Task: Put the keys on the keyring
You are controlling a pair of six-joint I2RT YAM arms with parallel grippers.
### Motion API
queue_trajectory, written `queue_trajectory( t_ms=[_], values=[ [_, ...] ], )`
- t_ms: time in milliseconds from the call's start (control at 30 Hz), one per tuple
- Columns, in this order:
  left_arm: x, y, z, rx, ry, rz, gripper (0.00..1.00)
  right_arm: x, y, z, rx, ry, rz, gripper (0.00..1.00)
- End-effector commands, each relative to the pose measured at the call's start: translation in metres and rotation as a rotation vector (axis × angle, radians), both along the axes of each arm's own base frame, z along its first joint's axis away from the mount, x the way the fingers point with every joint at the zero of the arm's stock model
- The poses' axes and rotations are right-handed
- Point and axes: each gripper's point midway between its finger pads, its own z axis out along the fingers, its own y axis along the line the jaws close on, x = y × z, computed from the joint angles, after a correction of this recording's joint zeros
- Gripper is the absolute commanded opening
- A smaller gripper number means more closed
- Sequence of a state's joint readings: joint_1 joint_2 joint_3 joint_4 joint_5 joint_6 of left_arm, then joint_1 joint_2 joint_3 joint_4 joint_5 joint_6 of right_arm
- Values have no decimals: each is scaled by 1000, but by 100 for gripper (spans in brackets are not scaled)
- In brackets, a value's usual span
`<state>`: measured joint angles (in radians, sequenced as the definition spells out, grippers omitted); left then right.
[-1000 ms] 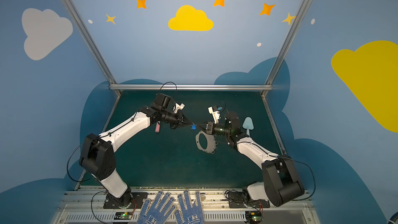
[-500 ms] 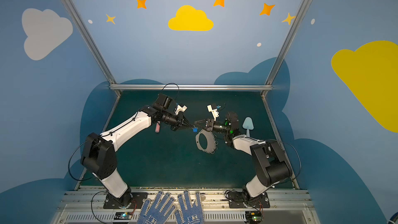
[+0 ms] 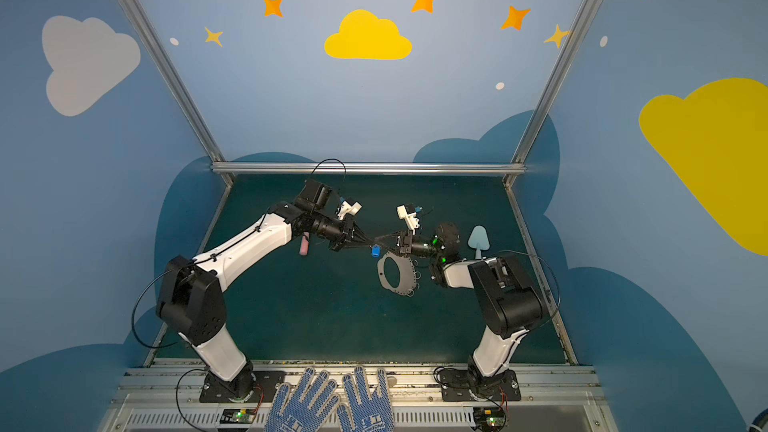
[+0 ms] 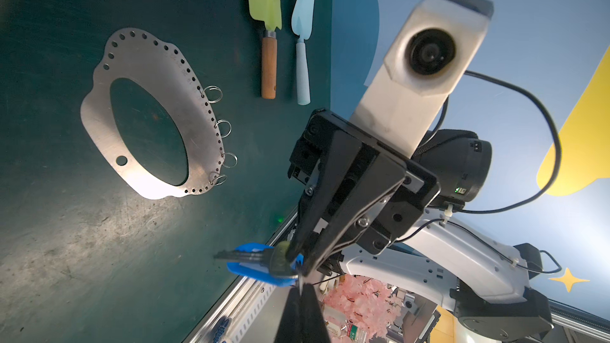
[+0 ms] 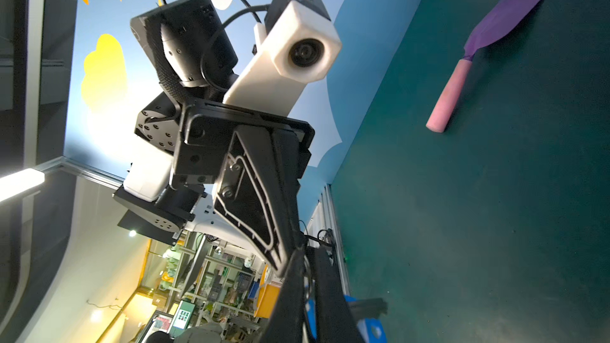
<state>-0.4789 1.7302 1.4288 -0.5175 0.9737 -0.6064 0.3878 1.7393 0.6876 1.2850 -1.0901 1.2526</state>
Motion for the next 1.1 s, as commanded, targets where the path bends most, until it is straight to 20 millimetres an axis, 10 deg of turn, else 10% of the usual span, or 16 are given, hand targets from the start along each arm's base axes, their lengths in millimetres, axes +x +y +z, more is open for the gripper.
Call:
queue_trajectory(
  t_ms=[0, 533, 833, 1067],
  values=[
    [4, 1, 3, -5, -19, -6, 4, -8, 1, 10, 36, -29, 41, 3],
    [14, 13, 7, -28, -45, 99, 27, 5, 2, 19, 68, -27, -66, 0],
    [14, 44, -29, 186, -81, 209, 35, 16, -7, -34, -123, 73, -175, 16],
    [-22, 42, -82, 399, -94, 132, 39, 0, -50, -82, -567, 135, -329, 22]
  ],
)
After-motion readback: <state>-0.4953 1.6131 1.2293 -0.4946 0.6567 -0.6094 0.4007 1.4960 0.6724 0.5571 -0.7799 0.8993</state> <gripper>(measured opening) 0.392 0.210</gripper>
